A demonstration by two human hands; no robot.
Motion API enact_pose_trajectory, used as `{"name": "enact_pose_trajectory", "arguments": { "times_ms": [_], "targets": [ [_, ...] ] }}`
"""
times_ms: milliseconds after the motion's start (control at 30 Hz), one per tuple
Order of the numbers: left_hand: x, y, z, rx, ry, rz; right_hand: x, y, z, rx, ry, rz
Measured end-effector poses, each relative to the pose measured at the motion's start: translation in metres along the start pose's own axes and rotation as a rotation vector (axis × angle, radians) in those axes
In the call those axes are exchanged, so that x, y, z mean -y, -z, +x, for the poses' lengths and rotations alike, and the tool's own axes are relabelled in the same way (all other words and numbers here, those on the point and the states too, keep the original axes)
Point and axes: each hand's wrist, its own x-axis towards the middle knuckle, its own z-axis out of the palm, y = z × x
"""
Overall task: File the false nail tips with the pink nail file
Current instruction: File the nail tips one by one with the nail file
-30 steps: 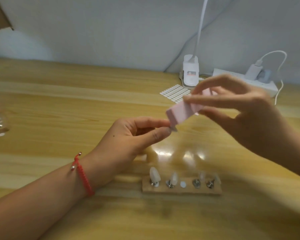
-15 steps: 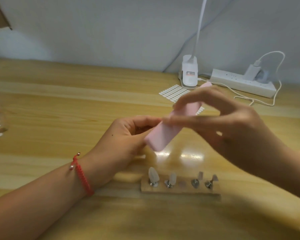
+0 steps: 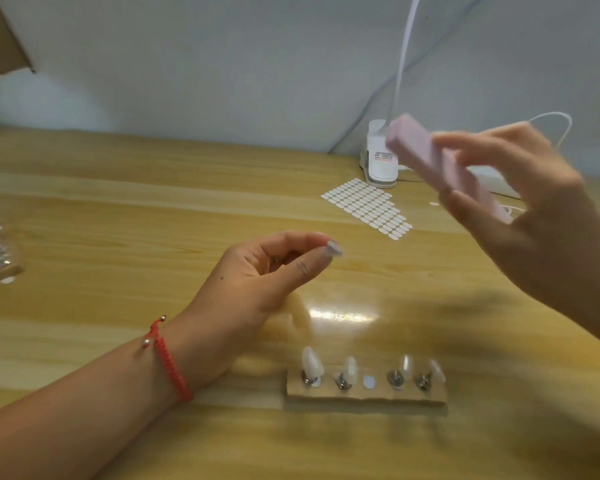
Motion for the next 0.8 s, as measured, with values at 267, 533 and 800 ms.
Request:
{"name": "enact_pose_trajectory", "arguments": {
  "times_ms": [267,533,800],
  "targets": [
    [-0.004,-0.006,-0.004,-0.016,-0.078,-0.007,0.061,-0.011,-0.013,0.36,-0.657,0.945],
    [0.001,-0.007,-0.006,-0.034,-0.205,0.209,0.066,-0.021,-0.021,0.323,-0.762,1.015],
    [0.005,-0.003,-0.006,-0.064,-0.356,0.439,0.067,-0.018,-0.022,0.23,-0.521,0.685]
  ]
}}
